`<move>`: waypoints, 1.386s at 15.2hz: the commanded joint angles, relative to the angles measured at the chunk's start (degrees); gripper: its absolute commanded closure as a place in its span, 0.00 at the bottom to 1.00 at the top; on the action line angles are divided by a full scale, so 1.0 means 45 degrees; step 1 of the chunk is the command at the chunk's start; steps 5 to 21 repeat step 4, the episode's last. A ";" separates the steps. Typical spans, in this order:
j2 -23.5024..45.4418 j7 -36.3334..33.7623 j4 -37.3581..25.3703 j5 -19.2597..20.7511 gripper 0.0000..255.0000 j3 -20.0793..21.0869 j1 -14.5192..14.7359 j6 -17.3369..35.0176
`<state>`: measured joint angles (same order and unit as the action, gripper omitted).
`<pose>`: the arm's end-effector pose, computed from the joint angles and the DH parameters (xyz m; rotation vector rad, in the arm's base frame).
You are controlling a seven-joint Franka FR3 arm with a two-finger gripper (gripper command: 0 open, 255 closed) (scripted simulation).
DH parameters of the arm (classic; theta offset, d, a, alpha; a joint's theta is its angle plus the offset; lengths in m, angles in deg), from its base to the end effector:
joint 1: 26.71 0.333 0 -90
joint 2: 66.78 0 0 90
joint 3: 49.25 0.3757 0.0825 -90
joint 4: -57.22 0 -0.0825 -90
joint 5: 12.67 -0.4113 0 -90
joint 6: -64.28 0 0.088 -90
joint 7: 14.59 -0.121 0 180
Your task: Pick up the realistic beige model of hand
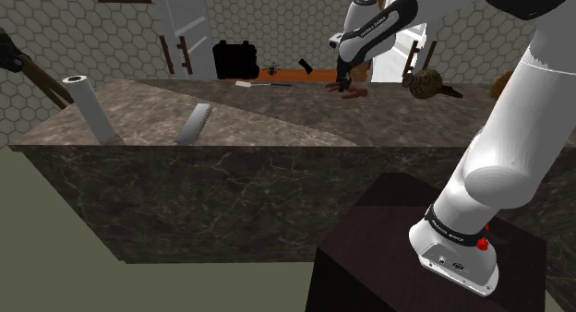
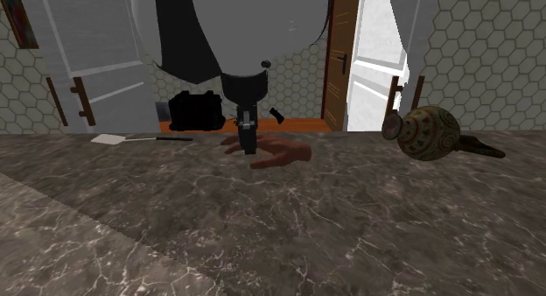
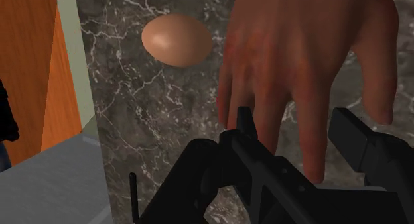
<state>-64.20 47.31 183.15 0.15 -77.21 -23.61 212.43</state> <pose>0.5422 -0.2460 0.4315 2.5448 1.1066 0.1872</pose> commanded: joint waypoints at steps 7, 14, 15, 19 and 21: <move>-0.0330 -0.0008 -0.0248 0.0103 1.00 0.0014 0.0033 -0.0553; -0.0330 -0.0008 -0.0248 0.0103 1.00 0.0014 0.0033 -0.0553; -0.0330 -0.0008 -0.0248 0.0103 1.00 0.0014 0.0033 -0.0553; -0.0330 -0.0008 -0.0248 0.0103 1.00 0.0014 0.0033 -0.0553; -0.0330 -0.0008 -0.0248 0.0103 1.00 0.0014 0.0033 -0.0553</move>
